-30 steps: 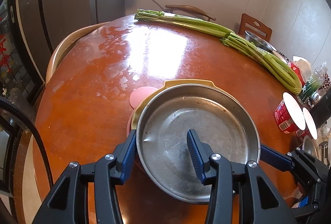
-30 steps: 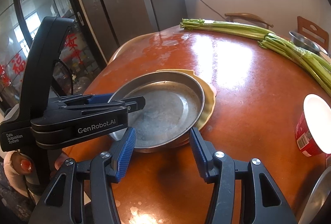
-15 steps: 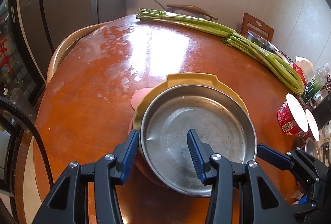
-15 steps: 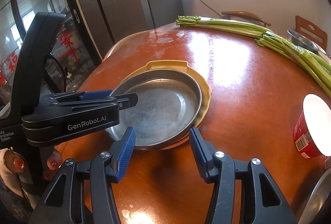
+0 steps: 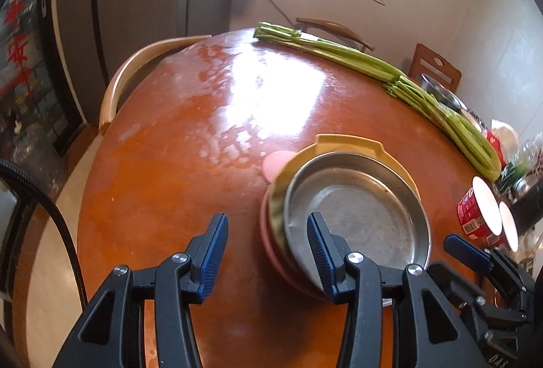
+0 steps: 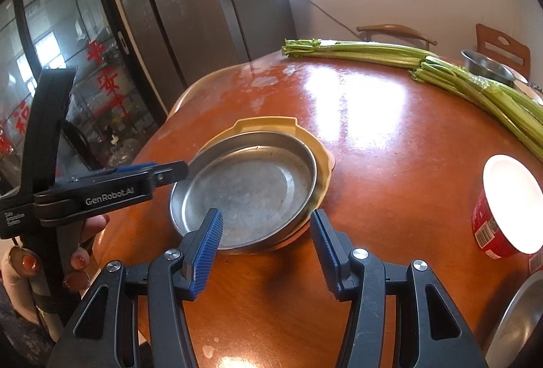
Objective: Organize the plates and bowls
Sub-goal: 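Withdraw the left gripper from the stack toward the deep steel bowl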
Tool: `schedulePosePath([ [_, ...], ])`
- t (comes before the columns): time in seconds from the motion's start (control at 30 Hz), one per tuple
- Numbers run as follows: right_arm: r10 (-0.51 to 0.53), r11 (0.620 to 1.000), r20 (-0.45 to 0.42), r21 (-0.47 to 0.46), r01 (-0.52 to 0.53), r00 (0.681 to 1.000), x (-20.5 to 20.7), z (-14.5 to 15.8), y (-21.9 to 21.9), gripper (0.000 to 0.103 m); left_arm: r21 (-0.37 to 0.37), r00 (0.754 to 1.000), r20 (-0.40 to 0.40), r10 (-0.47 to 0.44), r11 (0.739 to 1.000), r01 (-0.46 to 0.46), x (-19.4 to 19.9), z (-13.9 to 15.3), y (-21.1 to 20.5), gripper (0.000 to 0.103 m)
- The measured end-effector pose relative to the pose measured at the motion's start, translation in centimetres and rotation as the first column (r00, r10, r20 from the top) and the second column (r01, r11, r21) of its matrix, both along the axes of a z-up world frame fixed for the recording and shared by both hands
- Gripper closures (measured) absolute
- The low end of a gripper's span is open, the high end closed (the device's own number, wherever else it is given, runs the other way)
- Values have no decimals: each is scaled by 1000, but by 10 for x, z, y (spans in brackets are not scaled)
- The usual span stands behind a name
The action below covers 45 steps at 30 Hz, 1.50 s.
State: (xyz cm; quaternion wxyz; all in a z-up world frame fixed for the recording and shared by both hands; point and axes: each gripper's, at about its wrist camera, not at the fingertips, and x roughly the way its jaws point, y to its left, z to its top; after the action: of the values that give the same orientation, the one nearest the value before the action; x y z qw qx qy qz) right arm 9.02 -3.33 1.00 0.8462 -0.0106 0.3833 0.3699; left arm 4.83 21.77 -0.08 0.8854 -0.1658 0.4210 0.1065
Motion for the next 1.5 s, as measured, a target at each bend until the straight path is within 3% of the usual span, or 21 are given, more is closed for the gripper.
schedulePosePath([
  [0.27,-39,999,-38,10,39,999,9,-6,-9,47,-116,1000,-13,0,993,-2,5,-13,13,54],
  [0.47,-56,998,-95,9,57,994,14,-14,-8,47,-146,999,-38,-34,989,28,13,-23,2,54],
  [0.87,-15,999,-163,40,22,986,23,-27,1,47,-125,996,-66,-55,991,46,32,-28,-19,53],
  [1.1,-47,998,-140,39,53,989,35,-26,-6,45,-104,996,-72,-59,993,51,51,-28,-30,51],
  [1.5,-143,989,-98,29,147,985,58,-24,-31,45,-104,987,-73,-142,986,134,95,-28,-59,51],
])
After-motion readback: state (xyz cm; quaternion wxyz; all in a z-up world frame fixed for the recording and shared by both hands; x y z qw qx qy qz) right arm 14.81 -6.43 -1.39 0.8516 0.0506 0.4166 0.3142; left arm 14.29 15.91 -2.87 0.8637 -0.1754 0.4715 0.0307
